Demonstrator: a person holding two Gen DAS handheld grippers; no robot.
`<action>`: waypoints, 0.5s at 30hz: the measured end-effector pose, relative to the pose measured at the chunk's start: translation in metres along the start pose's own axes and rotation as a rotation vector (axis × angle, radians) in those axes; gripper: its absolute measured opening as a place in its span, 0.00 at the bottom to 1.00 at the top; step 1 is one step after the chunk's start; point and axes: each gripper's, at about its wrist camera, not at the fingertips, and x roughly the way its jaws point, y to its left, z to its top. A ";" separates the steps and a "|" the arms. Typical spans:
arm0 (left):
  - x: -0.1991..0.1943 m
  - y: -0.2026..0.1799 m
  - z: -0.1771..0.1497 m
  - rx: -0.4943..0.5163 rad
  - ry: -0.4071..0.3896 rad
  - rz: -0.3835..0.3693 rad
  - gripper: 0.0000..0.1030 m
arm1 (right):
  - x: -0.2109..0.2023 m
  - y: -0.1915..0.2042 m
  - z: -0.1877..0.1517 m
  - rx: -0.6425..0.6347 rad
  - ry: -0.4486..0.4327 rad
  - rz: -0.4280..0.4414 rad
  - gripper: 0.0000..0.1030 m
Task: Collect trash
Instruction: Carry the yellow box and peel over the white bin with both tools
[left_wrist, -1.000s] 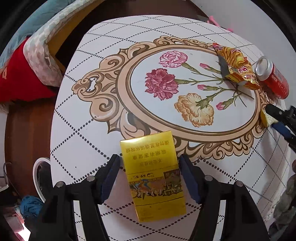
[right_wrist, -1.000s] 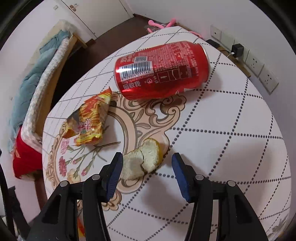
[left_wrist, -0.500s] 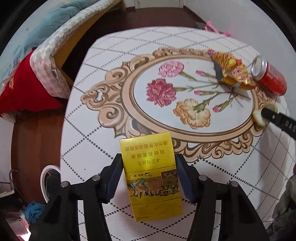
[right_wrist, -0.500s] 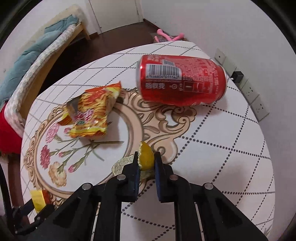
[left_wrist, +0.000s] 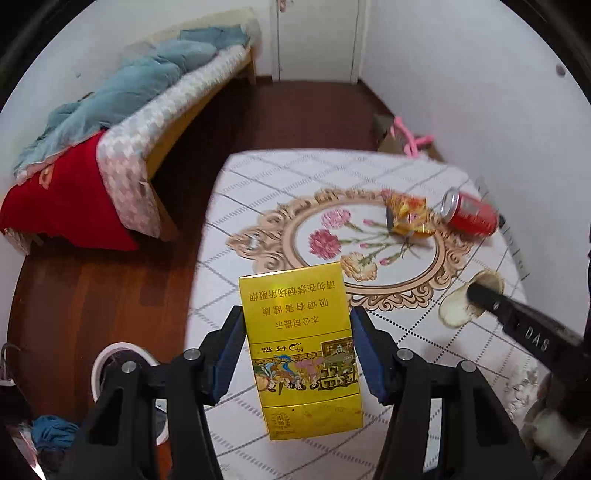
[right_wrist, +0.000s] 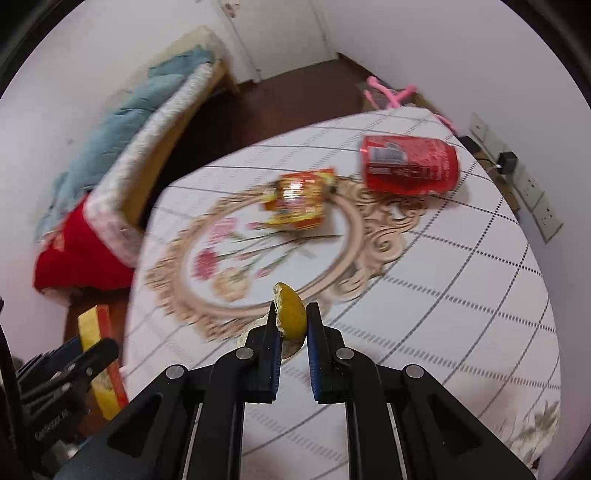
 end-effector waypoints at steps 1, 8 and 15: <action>-0.013 0.009 -0.002 -0.012 -0.015 -0.003 0.52 | -0.007 0.008 -0.005 -0.008 -0.002 0.015 0.12; -0.080 0.090 -0.019 -0.081 -0.094 0.085 0.52 | -0.049 0.096 -0.034 -0.119 0.003 0.162 0.12; -0.113 0.183 -0.054 -0.171 -0.102 0.221 0.52 | -0.050 0.208 -0.069 -0.251 0.054 0.304 0.12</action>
